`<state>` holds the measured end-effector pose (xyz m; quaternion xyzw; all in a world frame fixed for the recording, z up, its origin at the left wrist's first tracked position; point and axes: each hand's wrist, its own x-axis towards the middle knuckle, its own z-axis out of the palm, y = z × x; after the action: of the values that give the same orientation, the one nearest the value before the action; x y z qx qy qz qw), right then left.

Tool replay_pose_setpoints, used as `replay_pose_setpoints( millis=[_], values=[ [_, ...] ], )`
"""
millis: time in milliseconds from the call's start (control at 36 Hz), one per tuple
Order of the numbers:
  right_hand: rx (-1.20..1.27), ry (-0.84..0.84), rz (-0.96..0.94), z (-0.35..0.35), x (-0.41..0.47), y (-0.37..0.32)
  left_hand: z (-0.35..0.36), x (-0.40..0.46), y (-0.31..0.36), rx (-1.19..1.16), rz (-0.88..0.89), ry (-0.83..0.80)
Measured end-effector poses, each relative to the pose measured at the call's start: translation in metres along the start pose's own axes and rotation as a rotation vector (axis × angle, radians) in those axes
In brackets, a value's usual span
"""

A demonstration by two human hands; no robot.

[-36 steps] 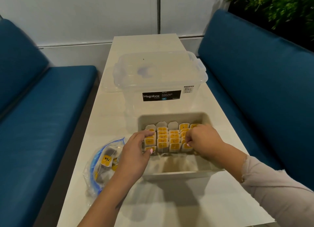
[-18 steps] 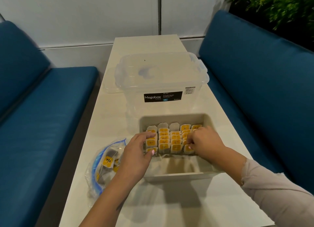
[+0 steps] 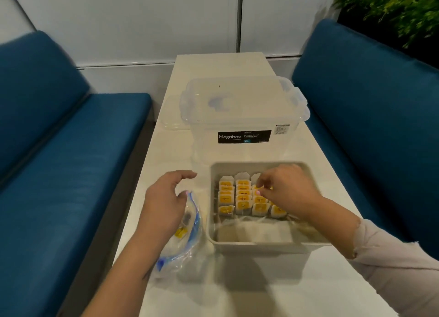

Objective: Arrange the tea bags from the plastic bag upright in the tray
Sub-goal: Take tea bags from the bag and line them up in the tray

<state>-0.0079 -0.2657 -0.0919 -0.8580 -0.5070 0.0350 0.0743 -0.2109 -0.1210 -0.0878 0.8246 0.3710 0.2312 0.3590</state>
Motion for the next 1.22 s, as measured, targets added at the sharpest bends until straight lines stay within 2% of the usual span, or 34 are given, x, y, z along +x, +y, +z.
replay_pose_setpoints(
  millis=[83, 194, 306, 472, 611, 750, 1000, 1222],
  values=[
    [0.048, 0.02, -0.052, -0.004, 0.007, -0.025, -0.018, 0.002, -0.016, 0.159, -0.056, 0.012],
    [0.074, 0.014, -0.124, -0.005, 0.016, -0.058, -0.033, -0.004, -0.033, 0.402, -0.209, -0.053],
    [0.128, -0.022, -0.176, 0.002, 0.021, -0.091, -0.035, -0.012, -0.041, 0.517, -0.279, -0.105],
    [0.098, -0.103, -0.287, 0.023, 0.025, -0.135, -0.033, -0.012, -0.055, 0.45, -0.276, -0.017],
    [-0.13, -0.15, -0.371, 0.051, 0.029, -0.165, -0.035, -0.013, -0.058, 0.375, -0.214, -0.004],
    [-0.192, -0.206, -0.302, 0.069, 0.03, -0.187, -0.034, -0.015, -0.06, 0.325, -0.167, -0.02],
    [-0.137, -0.3, -0.224, 0.075, 0.032, -0.2, -0.037, -0.013, -0.067, 0.276, -0.171, -0.033],
    [-0.151, -0.217, -0.219, 0.076, 0.032, -0.198, -0.037, -0.009, -0.07, 0.278, -0.17, -0.032]
  ],
)
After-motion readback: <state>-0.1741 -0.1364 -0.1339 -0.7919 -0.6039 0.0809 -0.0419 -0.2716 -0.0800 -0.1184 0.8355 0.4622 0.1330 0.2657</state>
